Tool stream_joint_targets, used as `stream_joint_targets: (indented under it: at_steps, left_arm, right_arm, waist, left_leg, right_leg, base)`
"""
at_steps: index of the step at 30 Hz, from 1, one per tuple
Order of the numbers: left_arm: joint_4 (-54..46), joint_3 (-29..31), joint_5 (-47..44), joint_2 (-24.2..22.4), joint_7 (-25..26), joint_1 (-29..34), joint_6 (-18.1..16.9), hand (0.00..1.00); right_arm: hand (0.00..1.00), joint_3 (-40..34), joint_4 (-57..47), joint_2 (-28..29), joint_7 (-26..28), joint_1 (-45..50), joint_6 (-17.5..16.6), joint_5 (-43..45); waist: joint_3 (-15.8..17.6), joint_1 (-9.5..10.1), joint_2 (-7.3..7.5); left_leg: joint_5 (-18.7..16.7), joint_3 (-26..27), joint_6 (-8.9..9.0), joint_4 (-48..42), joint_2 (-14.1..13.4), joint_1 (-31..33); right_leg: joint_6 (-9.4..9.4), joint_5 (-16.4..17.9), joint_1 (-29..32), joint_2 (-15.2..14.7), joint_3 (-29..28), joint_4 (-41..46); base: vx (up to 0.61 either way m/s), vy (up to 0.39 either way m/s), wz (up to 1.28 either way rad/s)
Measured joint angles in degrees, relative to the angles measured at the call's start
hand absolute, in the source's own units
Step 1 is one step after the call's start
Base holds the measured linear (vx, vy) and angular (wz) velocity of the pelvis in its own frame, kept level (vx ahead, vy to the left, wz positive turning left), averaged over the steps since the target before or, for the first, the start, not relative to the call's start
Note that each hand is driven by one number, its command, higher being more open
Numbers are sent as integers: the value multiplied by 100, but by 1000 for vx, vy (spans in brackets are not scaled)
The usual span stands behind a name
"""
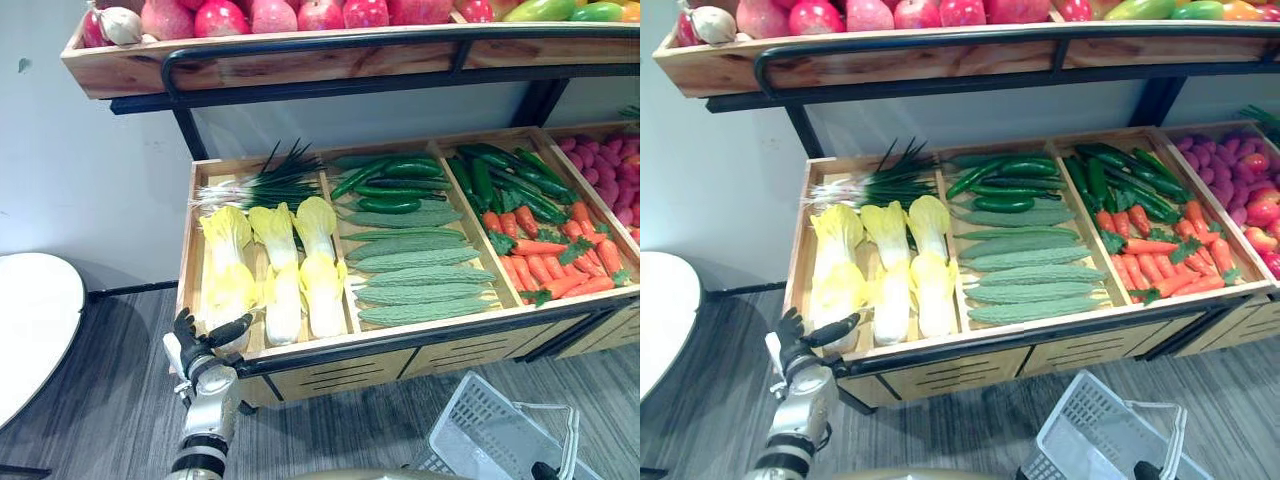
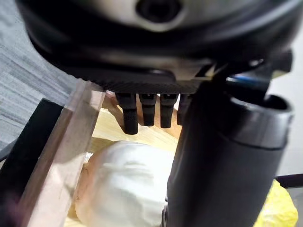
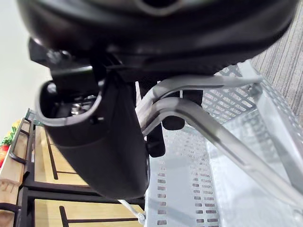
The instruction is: Pick vegetable in the basket
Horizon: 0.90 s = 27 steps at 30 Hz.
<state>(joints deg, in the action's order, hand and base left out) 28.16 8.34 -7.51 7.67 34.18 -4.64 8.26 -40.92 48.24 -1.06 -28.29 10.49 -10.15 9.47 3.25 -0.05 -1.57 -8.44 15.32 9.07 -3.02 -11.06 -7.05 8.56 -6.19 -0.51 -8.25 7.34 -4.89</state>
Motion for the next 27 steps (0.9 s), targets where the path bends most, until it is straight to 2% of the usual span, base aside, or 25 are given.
stream_joint_targets:
  at_steps: [5,9,11,20,27]
  left_arm:
    - [156,6,388,310,-432,-151,414,0]
    - [316,-29,590,508,-896,-296,508,0]
    - [518,-25,598,625,-1053,-524,663,0]
    - [1052,-34,883,909,-1474,-841,731,0]
    - [1262,-78,671,995,-1367,-930,687,0]
  right_arm:
    - [0,55,20,-105,67,45,0,-36]
    - [0,65,45,-165,107,25,-4,-35]
    - [0,114,45,-182,186,13,-41,-34]
    - [0,231,225,-463,437,-91,-231,-35]
    - [0,294,426,-612,479,-80,-250,-35]
  waist:
    - [6,-15,-10]
    - [20,-7,-33]
    - [26,2,-43]
    - [90,1,-174]
    - [96,-21,-185]
  left_leg:
    - [22,45,19,17,-36,8]
    - [32,67,37,31,-46,8]
    - [34,115,40,43,-44,0]
    - [50,246,68,50,-65,-12]
    - [57,290,73,62,-66,-44]
  right_leg:
    - [-14,-21,45,40,-35,-1]
    - [-15,-24,56,46,-43,-1]
    - [-15,-32,80,50,-91,0]
    - [-34,-81,162,89,-225,-1]
    - [-39,-95,164,99,-271,-3]
  base:
    - [-31,-17,-5]
    - [-4,-3,-1]
    - [-8,-5,-8]
    - [-19,-10,-8]
    - [-13,-5,-3]
